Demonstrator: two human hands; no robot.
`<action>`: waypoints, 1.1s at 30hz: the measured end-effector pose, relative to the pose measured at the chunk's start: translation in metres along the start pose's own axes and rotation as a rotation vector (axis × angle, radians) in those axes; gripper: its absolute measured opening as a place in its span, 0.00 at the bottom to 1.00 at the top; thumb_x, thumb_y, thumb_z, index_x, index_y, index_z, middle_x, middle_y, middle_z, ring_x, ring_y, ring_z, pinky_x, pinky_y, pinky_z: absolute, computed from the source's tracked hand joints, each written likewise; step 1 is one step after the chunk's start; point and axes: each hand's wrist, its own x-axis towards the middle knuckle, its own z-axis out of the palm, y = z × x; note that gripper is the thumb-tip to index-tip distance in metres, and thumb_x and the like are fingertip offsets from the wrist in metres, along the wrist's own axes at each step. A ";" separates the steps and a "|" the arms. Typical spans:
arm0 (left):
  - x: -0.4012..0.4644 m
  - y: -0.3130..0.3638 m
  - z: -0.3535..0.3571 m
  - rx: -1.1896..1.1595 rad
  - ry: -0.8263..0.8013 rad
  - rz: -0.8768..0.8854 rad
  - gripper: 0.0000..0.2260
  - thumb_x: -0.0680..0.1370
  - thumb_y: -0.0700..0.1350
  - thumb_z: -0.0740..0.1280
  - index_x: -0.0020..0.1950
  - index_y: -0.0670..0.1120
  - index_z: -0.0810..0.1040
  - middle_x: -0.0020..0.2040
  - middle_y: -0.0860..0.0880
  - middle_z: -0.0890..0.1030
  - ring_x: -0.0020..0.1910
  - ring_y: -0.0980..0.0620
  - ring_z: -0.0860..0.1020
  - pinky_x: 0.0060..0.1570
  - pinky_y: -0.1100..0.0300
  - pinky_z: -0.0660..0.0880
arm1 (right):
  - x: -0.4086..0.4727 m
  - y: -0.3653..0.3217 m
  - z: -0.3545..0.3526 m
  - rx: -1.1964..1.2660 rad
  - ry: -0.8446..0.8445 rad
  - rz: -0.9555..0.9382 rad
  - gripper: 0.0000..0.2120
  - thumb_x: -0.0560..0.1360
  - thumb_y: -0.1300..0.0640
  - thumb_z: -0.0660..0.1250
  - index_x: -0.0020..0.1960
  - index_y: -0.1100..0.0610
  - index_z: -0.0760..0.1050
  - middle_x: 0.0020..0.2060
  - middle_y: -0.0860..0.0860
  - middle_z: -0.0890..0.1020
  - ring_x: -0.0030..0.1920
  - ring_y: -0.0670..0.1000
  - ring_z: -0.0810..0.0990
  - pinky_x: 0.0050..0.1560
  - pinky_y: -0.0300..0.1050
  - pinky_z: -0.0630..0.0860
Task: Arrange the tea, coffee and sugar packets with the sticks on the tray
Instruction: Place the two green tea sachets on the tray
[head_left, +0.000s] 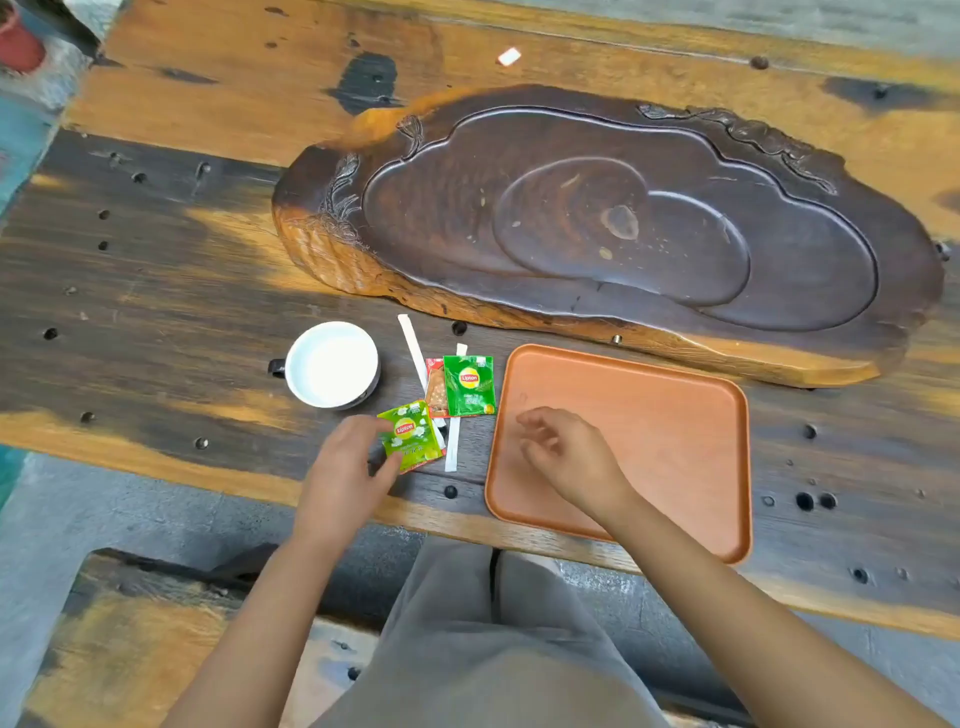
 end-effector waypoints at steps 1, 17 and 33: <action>0.005 -0.002 0.005 0.066 -0.023 0.057 0.14 0.69 0.38 0.71 0.54 0.42 0.77 0.54 0.45 0.78 0.54 0.47 0.75 0.51 0.55 0.71 | 0.012 -0.001 0.005 -0.075 0.025 -0.056 0.15 0.71 0.63 0.66 0.58 0.59 0.77 0.55 0.55 0.80 0.54 0.53 0.77 0.57 0.41 0.69; 0.018 -0.034 0.045 0.150 -0.082 0.191 0.15 0.64 0.38 0.76 0.50 0.44 0.80 0.56 0.45 0.80 0.57 0.52 0.70 0.54 0.59 0.70 | 0.079 0.016 0.059 -0.536 0.163 -0.440 0.21 0.57 0.63 0.75 0.50 0.58 0.80 0.49 0.54 0.84 0.47 0.55 0.82 0.59 0.48 0.67; 0.005 0.039 0.016 0.093 0.231 0.148 0.09 0.73 0.44 0.64 0.49 0.44 0.80 0.51 0.50 0.82 0.53 0.53 0.77 0.55 0.65 0.68 | 0.030 0.027 0.003 -0.233 0.627 -0.438 0.11 0.73 0.62 0.62 0.49 0.60 0.82 0.46 0.54 0.85 0.48 0.52 0.83 0.55 0.42 0.75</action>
